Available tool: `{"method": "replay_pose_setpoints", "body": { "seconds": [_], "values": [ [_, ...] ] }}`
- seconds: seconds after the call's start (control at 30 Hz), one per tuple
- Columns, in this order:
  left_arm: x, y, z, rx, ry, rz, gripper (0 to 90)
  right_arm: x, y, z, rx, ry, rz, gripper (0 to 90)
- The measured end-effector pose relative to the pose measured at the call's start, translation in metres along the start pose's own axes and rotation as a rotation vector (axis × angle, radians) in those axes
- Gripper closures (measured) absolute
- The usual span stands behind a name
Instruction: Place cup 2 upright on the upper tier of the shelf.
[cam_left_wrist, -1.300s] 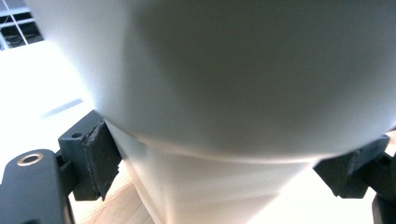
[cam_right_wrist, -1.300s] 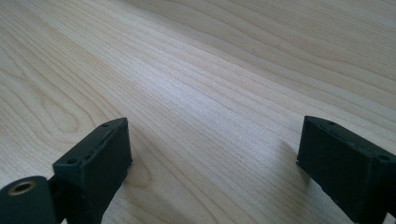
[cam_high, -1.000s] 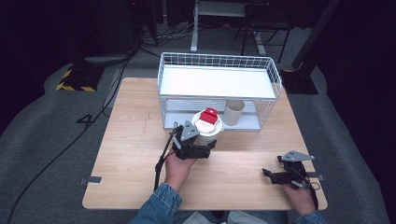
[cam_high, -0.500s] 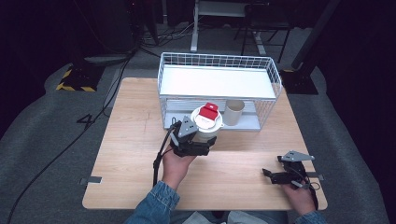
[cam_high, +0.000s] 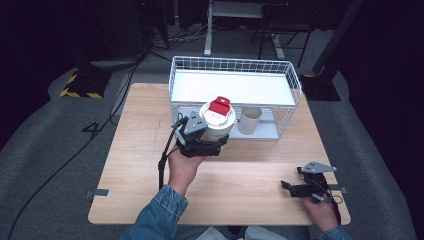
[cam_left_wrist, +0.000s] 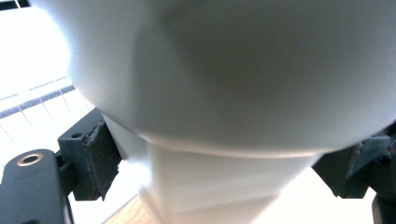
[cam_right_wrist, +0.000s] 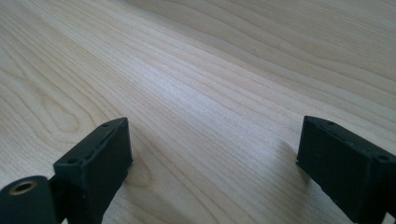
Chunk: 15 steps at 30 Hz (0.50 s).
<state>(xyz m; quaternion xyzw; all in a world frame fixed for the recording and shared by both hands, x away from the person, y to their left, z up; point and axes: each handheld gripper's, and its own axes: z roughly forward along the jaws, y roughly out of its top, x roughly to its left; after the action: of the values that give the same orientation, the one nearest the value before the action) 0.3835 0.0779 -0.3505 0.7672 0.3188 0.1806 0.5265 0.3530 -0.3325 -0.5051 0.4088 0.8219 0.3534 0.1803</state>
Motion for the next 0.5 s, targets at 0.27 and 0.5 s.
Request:
{"method": "replay_pose_setpoints", "body": {
  "seconds": [0.27, 0.5],
  "values": [
    [-0.001, 0.021, -0.003, -0.009, -0.016, 0.011, 14.3, 0.000, 0.000, 0.000, 0.000, 0.000, 0.000, 10.3],
    [0.002, 0.037, -0.004, -0.017, -0.018, 0.009, 14.3, 0.000, 0.000, 0.000, 0.000, 0.000, 0.000, 10.4]
  ]
}}
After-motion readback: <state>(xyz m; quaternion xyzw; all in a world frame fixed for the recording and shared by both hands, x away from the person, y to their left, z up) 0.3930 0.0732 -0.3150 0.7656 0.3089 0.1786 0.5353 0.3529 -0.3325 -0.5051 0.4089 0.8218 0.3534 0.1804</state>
